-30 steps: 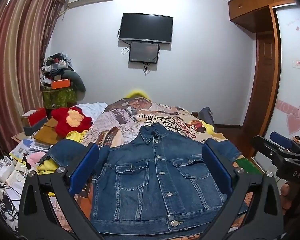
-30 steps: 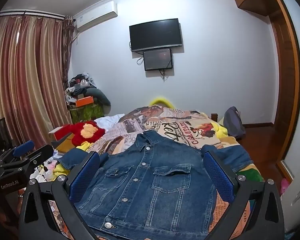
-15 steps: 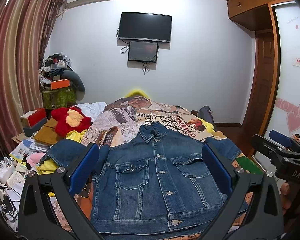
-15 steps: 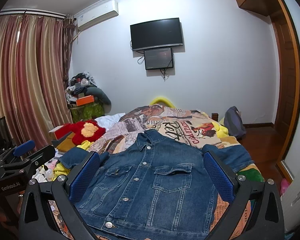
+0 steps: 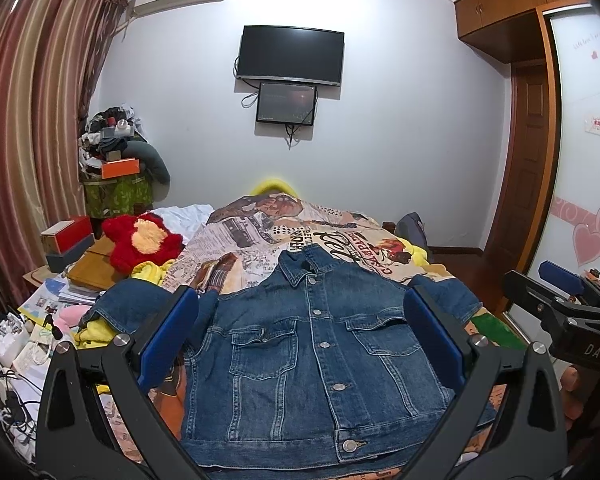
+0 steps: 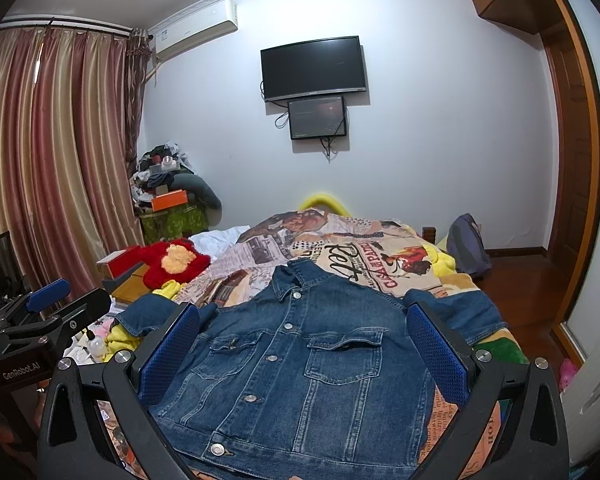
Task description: Fold large clothes
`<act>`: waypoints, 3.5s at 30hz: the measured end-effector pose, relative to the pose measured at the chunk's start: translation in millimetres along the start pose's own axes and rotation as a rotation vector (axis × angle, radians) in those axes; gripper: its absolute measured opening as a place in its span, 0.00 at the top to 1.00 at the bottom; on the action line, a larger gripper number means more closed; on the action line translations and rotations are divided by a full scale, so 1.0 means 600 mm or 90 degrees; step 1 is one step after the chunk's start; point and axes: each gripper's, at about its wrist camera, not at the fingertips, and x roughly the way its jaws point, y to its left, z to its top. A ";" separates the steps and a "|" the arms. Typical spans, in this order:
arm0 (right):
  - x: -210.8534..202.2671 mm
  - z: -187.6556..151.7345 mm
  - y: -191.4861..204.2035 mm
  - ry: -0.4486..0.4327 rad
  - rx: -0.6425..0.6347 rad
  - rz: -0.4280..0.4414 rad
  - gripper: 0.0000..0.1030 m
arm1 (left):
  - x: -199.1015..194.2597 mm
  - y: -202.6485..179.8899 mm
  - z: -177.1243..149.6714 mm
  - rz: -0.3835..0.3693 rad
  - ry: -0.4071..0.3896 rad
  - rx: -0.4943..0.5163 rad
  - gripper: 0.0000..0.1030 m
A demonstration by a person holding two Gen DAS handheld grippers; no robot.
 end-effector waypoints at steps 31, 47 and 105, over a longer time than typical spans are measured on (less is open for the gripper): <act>0.008 0.000 0.003 0.000 -0.003 -0.003 0.00 | -0.008 -0.011 0.002 0.002 -0.018 0.017 0.00; 0.066 0.004 0.006 0.040 -0.007 -0.004 0.00 | 0.025 0.015 0.008 0.009 -0.014 -0.007 0.00; 0.708 -0.137 -0.038 0.516 0.031 0.088 0.00 | 0.472 0.625 -0.197 0.188 0.351 -0.445 0.75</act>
